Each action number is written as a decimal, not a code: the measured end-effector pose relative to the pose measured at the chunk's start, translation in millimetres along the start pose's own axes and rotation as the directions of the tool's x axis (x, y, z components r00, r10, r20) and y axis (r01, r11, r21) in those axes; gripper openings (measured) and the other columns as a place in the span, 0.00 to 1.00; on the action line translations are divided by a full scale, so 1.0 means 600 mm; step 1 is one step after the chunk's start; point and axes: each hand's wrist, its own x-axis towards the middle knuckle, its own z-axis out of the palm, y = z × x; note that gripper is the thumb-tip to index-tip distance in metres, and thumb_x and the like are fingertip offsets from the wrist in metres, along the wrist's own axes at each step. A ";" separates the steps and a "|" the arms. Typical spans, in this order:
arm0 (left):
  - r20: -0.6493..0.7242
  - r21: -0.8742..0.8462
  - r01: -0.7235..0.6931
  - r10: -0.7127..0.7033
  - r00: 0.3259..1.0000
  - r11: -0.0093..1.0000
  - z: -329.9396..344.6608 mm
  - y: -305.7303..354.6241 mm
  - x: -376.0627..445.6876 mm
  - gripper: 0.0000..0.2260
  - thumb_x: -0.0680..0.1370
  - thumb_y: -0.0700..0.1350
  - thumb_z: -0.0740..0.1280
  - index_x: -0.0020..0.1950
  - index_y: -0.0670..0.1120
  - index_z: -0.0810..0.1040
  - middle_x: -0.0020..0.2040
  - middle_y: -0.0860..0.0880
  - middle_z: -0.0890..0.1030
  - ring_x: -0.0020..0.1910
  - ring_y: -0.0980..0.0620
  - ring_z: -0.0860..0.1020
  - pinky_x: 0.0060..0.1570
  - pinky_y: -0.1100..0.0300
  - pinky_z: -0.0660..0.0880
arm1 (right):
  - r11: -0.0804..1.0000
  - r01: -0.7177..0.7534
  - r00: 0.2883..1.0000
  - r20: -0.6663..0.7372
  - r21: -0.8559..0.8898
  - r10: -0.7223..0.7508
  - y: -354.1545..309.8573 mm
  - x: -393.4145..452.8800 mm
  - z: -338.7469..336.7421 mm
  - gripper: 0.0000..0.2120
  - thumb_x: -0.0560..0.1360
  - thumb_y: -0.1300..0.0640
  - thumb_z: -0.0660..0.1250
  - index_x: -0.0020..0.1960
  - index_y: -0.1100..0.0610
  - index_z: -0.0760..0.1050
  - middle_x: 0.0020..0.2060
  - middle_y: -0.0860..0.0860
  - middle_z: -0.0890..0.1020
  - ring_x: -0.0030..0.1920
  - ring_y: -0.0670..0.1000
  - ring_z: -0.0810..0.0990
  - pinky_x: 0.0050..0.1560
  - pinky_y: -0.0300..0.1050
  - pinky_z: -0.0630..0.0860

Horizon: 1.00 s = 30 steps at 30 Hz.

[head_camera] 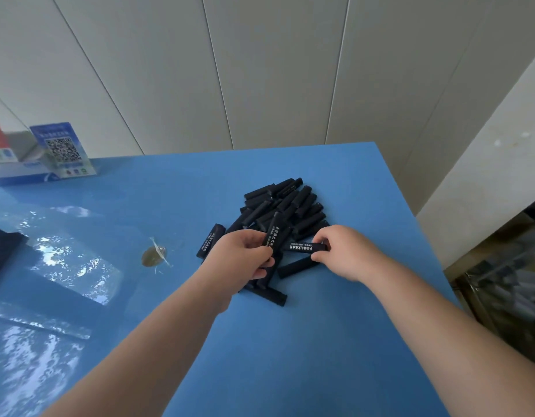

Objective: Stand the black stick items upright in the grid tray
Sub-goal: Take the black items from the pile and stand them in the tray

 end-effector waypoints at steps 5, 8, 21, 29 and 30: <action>-0.036 -0.114 0.024 -0.028 0.999 0.993 0.006 0.004 -0.007 0.06 0.78 0.39 0.68 0.49 0.49 0.83 0.38 0.53 0.85 0.44 0.53 0.85 0.42 0.61 0.80 | 0.875 -0.032 0.998 -0.033 0.482 0.055 0.010 -0.023 -0.019 0.03 0.73 0.51 0.74 0.42 0.49 0.82 0.34 0.40 0.82 0.36 0.41 0.79 0.38 0.38 0.71; -0.032 -0.172 0.025 -0.031 0.999 0.985 0.009 0.005 -0.011 0.05 0.78 0.39 0.69 0.49 0.48 0.82 0.37 0.53 0.85 0.45 0.51 0.85 0.43 0.59 0.80 | 0.744 -0.014 0.998 -0.039 0.668 0.054 0.008 -0.034 -0.027 0.03 0.73 0.50 0.72 0.43 0.49 0.82 0.34 0.40 0.83 0.36 0.39 0.79 0.39 0.38 0.72; 0.136 -0.310 -0.006 0.051 0.989 0.951 -0.094 -0.028 -0.063 0.12 0.73 0.46 0.70 0.55 0.52 0.85 0.54 0.48 0.85 0.50 0.54 0.82 0.49 0.58 0.75 | 0.430 0.150 0.989 -0.141 0.891 -0.051 -0.126 -0.051 0.035 0.10 0.74 0.49 0.68 0.51 0.49 0.84 0.47 0.51 0.87 0.48 0.51 0.85 0.49 0.46 0.82; -0.196 -0.432 -0.086 0.000 0.981 0.898 -0.272 -0.112 -0.141 0.05 0.80 0.41 0.67 0.53 0.45 0.82 0.45 0.48 0.84 0.42 0.53 0.79 0.42 0.60 0.75 | 0.494 0.175 0.962 -0.042 0.852 -0.268 -0.329 -0.053 0.113 0.06 0.78 0.54 0.70 0.53 0.51 0.84 0.47 0.49 0.88 0.48 0.51 0.87 0.51 0.49 0.83; -0.235 -0.428 -0.102 -0.001 0.972 0.898 -0.299 -0.127 -0.157 0.05 0.80 0.42 0.67 0.53 0.45 0.82 0.44 0.49 0.84 0.41 0.54 0.80 0.42 0.61 0.75 | 0.510 0.177 0.956 -0.025 0.842 -0.291 -0.359 -0.056 0.130 0.06 0.79 0.55 0.70 0.54 0.51 0.84 0.47 0.48 0.88 0.48 0.51 0.87 0.51 0.50 0.83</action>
